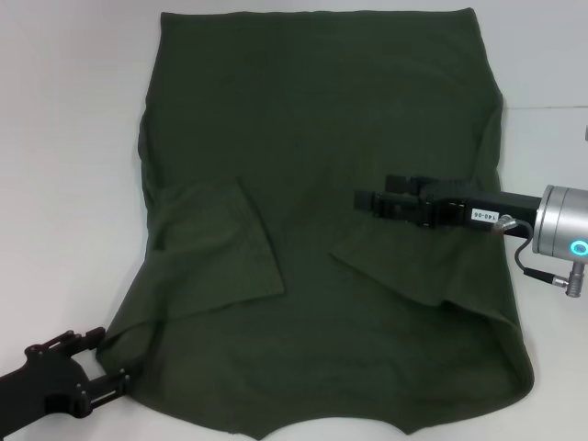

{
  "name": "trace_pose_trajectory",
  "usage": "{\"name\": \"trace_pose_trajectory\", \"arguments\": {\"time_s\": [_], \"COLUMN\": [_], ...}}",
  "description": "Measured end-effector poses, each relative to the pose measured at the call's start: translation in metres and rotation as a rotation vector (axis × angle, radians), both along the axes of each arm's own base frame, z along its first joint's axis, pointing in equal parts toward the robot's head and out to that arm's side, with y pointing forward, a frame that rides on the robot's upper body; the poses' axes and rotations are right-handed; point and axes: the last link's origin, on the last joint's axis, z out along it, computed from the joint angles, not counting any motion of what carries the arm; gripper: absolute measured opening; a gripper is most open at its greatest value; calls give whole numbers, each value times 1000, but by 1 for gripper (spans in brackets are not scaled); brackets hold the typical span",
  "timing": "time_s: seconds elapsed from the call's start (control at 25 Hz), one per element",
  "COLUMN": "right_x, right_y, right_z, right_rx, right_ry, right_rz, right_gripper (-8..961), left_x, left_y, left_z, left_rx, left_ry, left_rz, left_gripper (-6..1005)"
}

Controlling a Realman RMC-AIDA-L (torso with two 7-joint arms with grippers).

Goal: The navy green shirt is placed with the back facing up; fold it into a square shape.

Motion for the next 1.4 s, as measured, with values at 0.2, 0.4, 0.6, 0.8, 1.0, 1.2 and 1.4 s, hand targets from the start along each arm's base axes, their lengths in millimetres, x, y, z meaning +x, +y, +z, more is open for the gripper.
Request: {"name": "trace_pose_trajectory", "arguments": {"time_s": [0.2, 0.4, 0.6, 0.8, 1.0, 1.2, 1.4], "right_x": [0, 0, 0, -1, -1, -1, -1], "right_y": [0, 0, 1, 1, 1, 1, 1], "right_z": [0, 0, 1, 2, 3, 3, 4], "right_rx": [1, 1, 5, 7, 9, 9, 10], "right_ry": [0, 0, 5, 9, 9, 9, 8], "right_rz": [1, 2, 0, 1, 3, 5, 5], "right_gripper": [930, 930, 931, 931, 931, 931, 930], "left_x": [1, 2, 3, 7, 8, 11, 19], "left_y": [0, 1, 2, 3, 5, 6, 8], "left_z": [-1, -2, 0, 2, 0, 1, 4], "left_rx": [-12, -25, -23, -42, -67, -72, -81], "left_ry": [-5, -3, 0, 2, 10, 7, -26], "left_rz": [-2, -4, -12, -34, -35, -45, -76], "left_gripper": [743, 741, 740, 738, 534, 329, 89]}}
